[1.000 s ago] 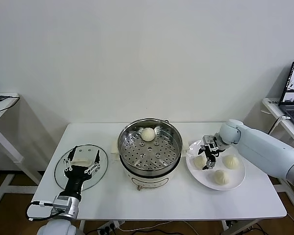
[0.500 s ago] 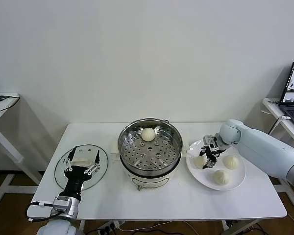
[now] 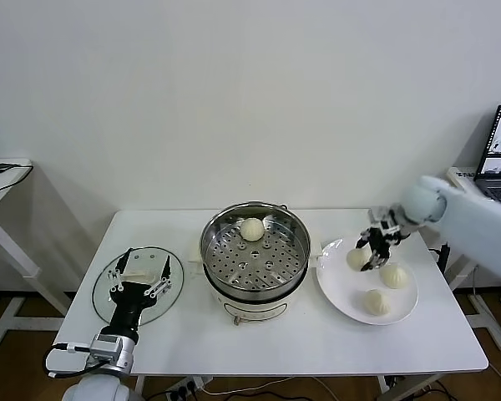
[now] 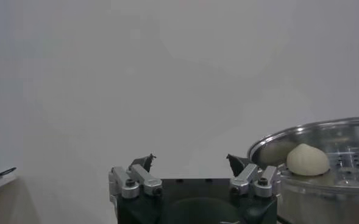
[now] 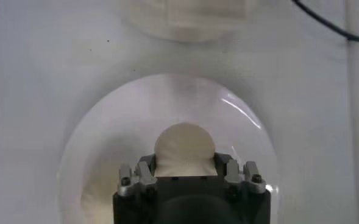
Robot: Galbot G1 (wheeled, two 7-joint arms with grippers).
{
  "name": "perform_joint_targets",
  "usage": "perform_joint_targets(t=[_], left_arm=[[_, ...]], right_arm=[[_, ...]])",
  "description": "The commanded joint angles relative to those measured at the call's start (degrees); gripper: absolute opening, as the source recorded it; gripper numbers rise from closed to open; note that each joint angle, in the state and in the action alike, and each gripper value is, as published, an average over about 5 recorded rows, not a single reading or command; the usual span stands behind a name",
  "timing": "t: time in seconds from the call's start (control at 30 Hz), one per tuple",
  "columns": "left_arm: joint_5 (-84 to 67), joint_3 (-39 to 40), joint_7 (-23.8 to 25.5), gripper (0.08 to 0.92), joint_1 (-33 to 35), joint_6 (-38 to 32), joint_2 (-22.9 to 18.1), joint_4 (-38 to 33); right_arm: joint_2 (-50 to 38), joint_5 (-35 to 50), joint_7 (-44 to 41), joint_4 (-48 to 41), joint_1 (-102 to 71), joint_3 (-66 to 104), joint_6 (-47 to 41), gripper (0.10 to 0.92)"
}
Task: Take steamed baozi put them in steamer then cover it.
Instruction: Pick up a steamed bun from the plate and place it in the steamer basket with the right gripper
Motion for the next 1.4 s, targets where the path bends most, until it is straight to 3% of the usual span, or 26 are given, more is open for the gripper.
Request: perform_joint_targets(t=[0.03, 0.27, 0.6, 0.97, 1.4], left_arm=[[-0.06, -0.19, 0.0, 0.823, 0.2, 0.09, 0.34, -0.82], [-0.14, -0.24, 0.04, 0.823, 0.07, 0.04, 0.73, -1.35], [-0.39, -1.5, 0.09, 0.823, -0.34, 0.04, 1.14, -1.21], [-1.81, -5.06, -0.09, 0.823, -0.61, 0.4, 1.55, -1.71], [-2.26, -7.01, -0.04, 0.823, -0.77, 0.46, 1.65, -1.4]], right_arm=[[-2.29, 15.09, -0.81, 14.02, 28.11, -20.65, -9.12, 0.666], [4.4, 22.56, -1.02, 17.39, 38.21, -26.12, -14.47, 0.679], [19.81, 27.48, 5.77, 13.93, 27.46, -16.93, -19.65, 0.679], [32.6, 24.16, 11.16, 5.93, 15.0, -10.75, -23.34, 0.679], [41.29, 17.74, 10.69, -4.89, 4.62, -6.78, -22.94, 0.679]])
